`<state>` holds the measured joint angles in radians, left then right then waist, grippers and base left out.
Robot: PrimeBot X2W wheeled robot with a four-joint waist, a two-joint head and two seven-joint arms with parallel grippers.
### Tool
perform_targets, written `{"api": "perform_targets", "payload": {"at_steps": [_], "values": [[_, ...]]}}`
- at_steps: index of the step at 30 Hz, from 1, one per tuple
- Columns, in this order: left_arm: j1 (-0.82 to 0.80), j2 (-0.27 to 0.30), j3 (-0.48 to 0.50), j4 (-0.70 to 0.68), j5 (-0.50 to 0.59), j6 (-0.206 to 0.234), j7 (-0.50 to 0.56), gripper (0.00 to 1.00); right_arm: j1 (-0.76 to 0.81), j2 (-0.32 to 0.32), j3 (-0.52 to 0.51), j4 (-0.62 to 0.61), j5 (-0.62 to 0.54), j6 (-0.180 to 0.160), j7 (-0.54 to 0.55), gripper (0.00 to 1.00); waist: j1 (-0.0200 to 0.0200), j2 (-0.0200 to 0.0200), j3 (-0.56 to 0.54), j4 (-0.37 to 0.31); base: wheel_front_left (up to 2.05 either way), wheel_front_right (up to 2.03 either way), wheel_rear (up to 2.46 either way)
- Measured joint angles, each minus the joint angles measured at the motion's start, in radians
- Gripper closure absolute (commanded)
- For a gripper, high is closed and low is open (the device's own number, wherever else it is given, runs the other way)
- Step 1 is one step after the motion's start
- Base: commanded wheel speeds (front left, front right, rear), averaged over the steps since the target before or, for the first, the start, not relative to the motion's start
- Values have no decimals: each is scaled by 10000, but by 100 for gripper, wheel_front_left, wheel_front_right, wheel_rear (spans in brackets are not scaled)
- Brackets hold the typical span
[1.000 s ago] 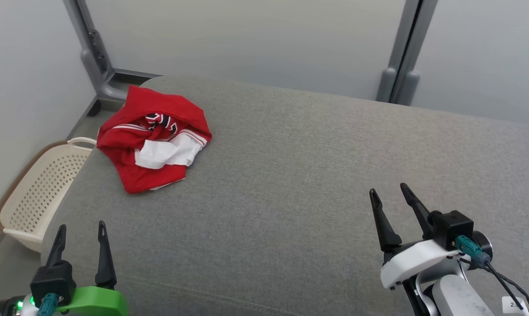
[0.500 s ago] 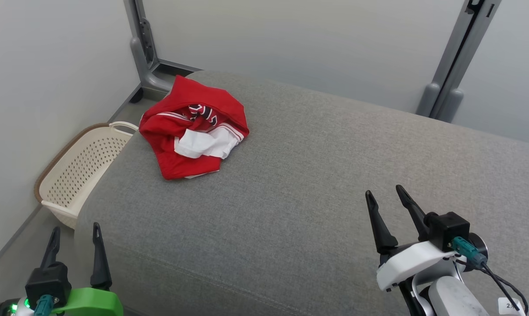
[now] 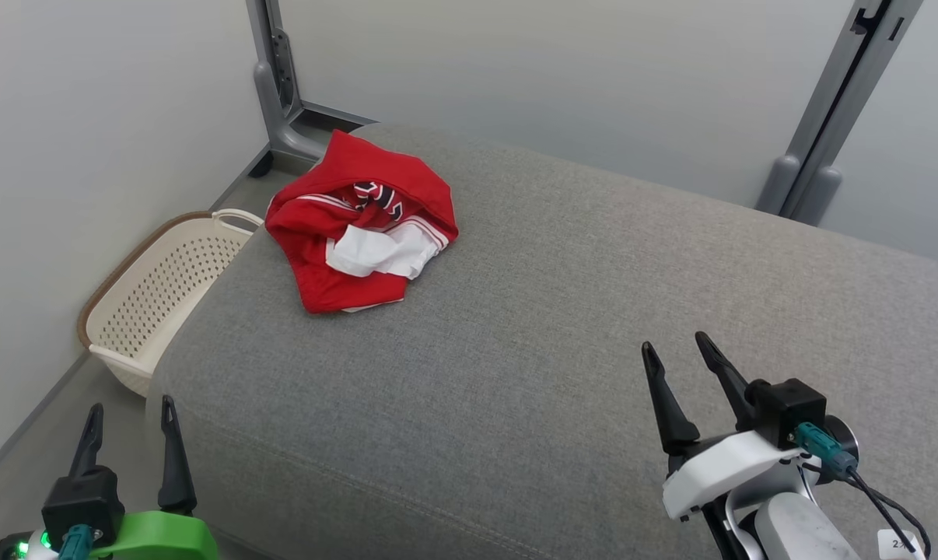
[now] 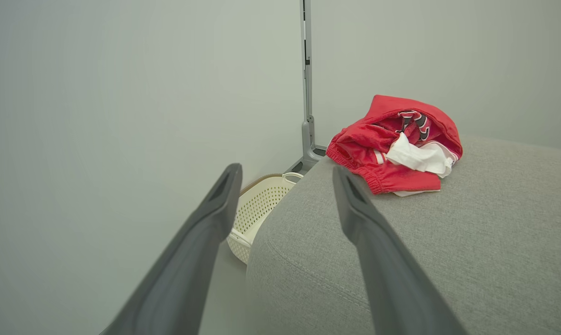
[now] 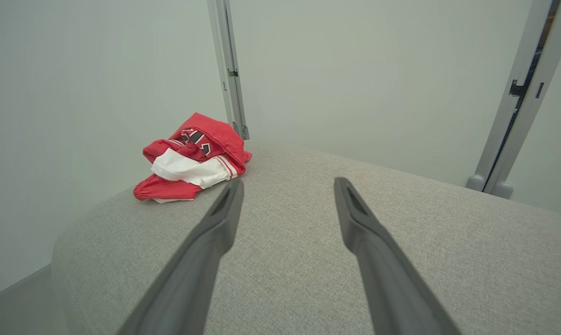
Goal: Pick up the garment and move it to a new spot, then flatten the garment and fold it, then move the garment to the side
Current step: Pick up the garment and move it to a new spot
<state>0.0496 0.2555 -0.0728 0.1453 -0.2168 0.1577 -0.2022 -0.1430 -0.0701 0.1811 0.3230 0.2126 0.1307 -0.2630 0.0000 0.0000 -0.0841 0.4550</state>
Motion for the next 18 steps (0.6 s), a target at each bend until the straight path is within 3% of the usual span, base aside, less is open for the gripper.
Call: {"api": "perform_targets", "payload": {"at_steps": [7, 18], "values": [[-110, 27, -121, -33, -25, -12, 2, 0, -13, -29, 111, 54, 58, 0, 0, 0, 0, 0, 37, -284, 0, 0, 0], [-1632, 633, -128, -90, -33, -391, 531, 0, -152, -169, 466, 98, 136, 0, 0, 0, 0, 0, 267, -994, 0, 0, 0]]}}
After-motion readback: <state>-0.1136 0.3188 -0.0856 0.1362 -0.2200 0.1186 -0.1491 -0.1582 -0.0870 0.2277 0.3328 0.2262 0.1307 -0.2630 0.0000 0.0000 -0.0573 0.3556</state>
